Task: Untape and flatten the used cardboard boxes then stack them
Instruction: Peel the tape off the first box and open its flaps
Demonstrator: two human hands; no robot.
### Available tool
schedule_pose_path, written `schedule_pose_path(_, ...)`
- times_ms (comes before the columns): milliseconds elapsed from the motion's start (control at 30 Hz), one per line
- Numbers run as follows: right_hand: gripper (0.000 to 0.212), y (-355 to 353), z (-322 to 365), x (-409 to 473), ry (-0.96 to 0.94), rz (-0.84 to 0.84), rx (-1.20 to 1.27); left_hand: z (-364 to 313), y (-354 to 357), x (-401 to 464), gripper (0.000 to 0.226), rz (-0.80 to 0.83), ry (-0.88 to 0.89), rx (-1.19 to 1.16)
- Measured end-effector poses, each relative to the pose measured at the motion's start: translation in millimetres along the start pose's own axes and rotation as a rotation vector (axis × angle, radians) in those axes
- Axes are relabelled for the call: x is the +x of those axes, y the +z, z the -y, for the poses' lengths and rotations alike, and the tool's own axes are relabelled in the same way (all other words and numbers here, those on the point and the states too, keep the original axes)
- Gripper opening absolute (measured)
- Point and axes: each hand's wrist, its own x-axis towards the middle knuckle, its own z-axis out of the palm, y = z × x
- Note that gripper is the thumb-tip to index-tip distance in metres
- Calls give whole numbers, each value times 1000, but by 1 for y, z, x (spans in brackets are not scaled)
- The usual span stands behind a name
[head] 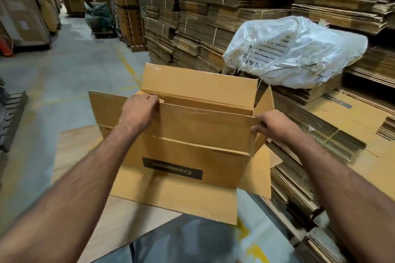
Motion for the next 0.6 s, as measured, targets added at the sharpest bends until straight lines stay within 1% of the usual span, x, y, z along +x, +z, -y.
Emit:
schedule_pose_path(67,21,1,-8,8,42,-30,1,24,2,-2,28,23,-79,34)
schedule_pose_path(133,19,1,-7,15,94,-49,13,39,1,-4,31,101,-164,41)
schedule_pose_path(200,17,0,3,24,157,-64,-86,44,-6,-7,41,180,-227,63)
schedule_pose_path(267,10,-2,15,34,208,-110,-216,36,-19,-10,50,212,-243,81)
schedule_pose_path(300,14,-2,24,36,220,-123,-224,25,-25,-12,52,210,-231,78)
schedule_pose_path(367,31,-1,49,39,203,-84,-142,-6,-31,-17,51,184,-183,56)
schedule_pose_path(433,44,5,78,41,141,-57,-49,-49,-34,-21,48,169,-162,31)
schedule_pose_path(500,48,9,106,42,-10,-43,-15,-93,-37,-23,44,186,-158,-30)
schedule_pose_path(533,43,10,118,40,-127,-30,-48,-114,-39,-24,38,198,-158,-66)
schedule_pose_path(567,33,9,128,37,-224,-17,-87,-132,-41,-24,30,215,-153,-98)
schedule_pose_path(600,23,11,131,37,-280,-2,-95,-144,-43,-22,22,241,-141,-138)
